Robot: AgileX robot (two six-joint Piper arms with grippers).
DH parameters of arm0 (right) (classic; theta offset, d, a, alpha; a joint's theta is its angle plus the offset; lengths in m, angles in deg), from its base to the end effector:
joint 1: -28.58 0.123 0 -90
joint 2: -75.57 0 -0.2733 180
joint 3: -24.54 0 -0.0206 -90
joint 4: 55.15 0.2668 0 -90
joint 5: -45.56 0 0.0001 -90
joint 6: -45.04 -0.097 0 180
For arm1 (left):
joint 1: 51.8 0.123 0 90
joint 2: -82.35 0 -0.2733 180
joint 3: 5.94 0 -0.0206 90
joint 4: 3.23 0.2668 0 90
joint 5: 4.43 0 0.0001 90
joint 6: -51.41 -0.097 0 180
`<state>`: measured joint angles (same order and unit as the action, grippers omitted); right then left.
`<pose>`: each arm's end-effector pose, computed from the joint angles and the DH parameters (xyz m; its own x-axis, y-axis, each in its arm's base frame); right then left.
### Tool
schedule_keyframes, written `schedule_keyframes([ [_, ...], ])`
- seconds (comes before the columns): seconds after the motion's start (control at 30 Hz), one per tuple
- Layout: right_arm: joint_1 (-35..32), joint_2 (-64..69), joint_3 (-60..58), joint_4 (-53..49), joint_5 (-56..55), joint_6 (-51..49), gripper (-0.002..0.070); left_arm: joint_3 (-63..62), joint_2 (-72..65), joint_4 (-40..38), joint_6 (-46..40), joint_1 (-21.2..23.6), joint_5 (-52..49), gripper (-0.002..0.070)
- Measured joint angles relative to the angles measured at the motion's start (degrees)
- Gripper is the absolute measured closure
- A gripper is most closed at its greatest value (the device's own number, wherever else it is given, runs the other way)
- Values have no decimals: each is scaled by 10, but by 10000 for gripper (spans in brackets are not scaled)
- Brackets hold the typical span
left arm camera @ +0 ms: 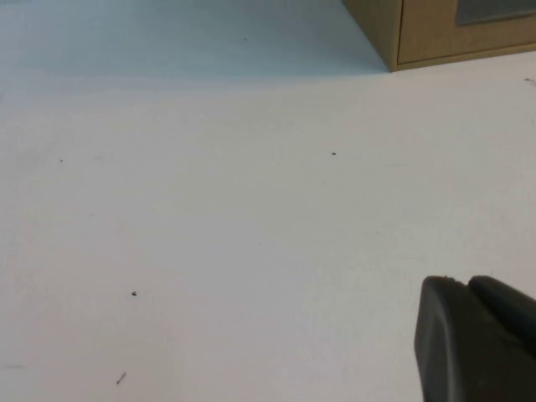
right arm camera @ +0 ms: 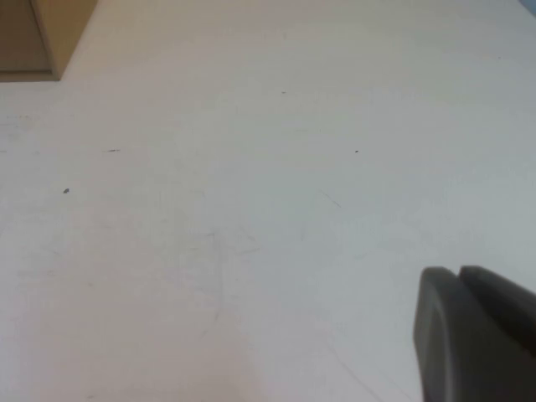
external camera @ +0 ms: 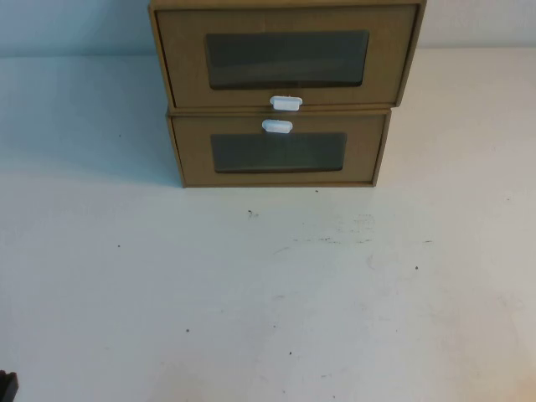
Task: Open the shoe box
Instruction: 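Pull the top drawer of the cardboard box fully open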
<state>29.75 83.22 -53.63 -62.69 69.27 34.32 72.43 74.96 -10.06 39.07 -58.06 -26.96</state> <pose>0.0852 -0.0034 0.1672 -0.3285 0.0597 -0.9426 0.0513 0.9977 0.0453 0.0846 -0.0137 0.1681 -0.2919 0.1375 -0.9465 0.1836 0.9793 0.0857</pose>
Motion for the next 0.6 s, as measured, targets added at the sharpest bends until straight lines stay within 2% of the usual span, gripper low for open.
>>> schedule_keyframes([
  [0.6,0,0,0,0,0,0,689,0,0,-7,2,0,3,680],
])
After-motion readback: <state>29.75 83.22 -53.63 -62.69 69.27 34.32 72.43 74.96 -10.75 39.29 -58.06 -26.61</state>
